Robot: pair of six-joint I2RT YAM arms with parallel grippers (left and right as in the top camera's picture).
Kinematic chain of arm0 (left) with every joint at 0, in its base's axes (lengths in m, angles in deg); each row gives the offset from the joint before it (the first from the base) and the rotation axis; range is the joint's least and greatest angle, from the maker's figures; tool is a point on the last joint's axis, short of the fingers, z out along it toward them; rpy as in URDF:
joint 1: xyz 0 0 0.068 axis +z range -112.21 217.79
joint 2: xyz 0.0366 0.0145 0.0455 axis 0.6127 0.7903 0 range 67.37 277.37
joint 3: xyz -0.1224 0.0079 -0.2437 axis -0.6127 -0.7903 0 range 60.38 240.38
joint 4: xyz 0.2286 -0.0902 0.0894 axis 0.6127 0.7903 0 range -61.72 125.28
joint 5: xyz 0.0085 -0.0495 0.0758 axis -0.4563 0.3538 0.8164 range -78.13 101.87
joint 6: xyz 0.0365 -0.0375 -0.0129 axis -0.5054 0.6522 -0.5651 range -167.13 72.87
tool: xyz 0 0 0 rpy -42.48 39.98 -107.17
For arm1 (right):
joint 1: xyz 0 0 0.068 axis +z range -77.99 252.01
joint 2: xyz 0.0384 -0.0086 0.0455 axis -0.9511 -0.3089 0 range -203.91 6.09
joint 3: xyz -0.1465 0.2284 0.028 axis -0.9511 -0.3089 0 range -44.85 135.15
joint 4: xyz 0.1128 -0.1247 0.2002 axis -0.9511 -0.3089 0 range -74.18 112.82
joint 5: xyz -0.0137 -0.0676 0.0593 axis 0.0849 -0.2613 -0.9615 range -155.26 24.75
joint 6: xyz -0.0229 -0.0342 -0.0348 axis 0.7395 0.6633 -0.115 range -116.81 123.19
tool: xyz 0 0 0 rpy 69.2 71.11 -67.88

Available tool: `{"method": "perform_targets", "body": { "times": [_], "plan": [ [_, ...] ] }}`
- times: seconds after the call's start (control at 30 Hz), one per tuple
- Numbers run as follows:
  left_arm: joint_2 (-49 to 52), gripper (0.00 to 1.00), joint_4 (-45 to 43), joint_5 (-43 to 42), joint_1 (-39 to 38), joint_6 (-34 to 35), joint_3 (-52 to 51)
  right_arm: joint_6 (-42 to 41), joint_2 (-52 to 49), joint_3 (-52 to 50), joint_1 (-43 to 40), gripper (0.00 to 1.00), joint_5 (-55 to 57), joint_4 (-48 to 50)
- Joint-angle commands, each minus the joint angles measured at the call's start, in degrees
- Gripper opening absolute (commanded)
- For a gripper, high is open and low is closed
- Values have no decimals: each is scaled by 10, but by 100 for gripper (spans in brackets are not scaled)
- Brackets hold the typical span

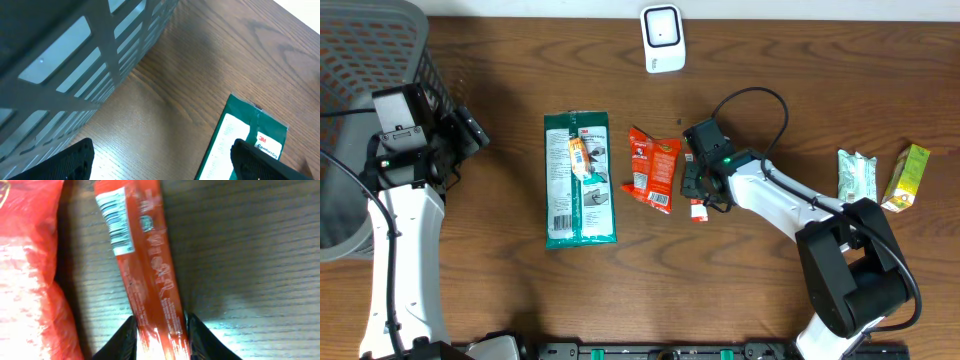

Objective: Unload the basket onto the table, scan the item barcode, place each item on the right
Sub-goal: 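Drag the red Nescafé stick rightward out of the pile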

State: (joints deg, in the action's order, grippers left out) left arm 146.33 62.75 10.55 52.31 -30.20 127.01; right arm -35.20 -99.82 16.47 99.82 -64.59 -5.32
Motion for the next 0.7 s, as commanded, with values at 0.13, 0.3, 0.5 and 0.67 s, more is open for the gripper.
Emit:
{"method": "perform_targets", "body": {
  "times": [0.13, 0.3, 0.5, 0.67],
  "plan": [
    [-9, 88, 0, 7, 5, 3, 8, 3, -4, 0, -1, 31, -10, -9],
    [-9, 88, 0, 7, 5, 3, 8, 27, -4, 1, -4, 27, -15, -13],
    [-9, 88, 0, 7, 5, 3, 8, 74, 7, 17, -33, 34, -83, -5],
    [-9, 88, 0, 7, 5, 3, 8, 74, 11, 17, -59, 38, -83, -40]
  ]
}}
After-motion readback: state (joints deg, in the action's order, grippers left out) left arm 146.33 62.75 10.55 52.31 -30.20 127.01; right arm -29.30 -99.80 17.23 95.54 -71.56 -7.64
